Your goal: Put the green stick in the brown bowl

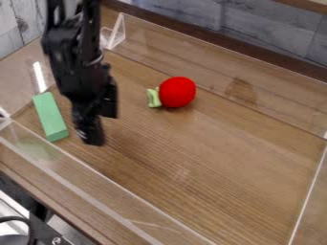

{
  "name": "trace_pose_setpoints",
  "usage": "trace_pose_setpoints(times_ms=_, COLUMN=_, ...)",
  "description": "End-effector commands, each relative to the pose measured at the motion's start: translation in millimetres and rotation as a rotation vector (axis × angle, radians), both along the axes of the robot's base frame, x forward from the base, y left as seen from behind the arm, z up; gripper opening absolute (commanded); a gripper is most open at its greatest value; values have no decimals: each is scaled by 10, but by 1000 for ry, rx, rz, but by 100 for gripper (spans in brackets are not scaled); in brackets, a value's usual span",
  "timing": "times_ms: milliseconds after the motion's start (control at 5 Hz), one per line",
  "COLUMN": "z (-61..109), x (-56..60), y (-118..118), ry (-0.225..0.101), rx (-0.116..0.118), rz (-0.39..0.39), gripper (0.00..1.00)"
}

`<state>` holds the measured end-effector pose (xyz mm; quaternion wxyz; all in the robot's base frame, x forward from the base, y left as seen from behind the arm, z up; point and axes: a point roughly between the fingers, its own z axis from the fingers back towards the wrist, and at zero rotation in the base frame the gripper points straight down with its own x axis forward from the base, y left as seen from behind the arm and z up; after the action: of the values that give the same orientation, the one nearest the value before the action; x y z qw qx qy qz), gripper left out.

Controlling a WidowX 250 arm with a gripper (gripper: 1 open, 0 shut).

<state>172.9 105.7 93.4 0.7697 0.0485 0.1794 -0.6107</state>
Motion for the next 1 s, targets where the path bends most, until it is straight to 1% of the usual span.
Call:
trace_pose_setpoints(times_ms=0, z=-57, x=-1, y=333, ry=-48, rx=23, rz=-35, gripper=100)
trace_pose_setpoints(times_ms=200, z=-210, x=-12, y=659, ry=-56, rx=31, rz=17, gripper=100)
trace_pose_setpoints(times_ms=400, z=-351, x=23, y=924, ry=-63, rx=42, rz=17, gripper=100)
trace_pose_setpoints(times_ms=600, z=-278, x=17, y=1127, ry=-46, rx=33, rz=-33, gripper=100)
trace_pose_setpoints(times_ms=800, z=-227, x=19, y=1117, ry=-29, rx=39, rz=-64, gripper=100)
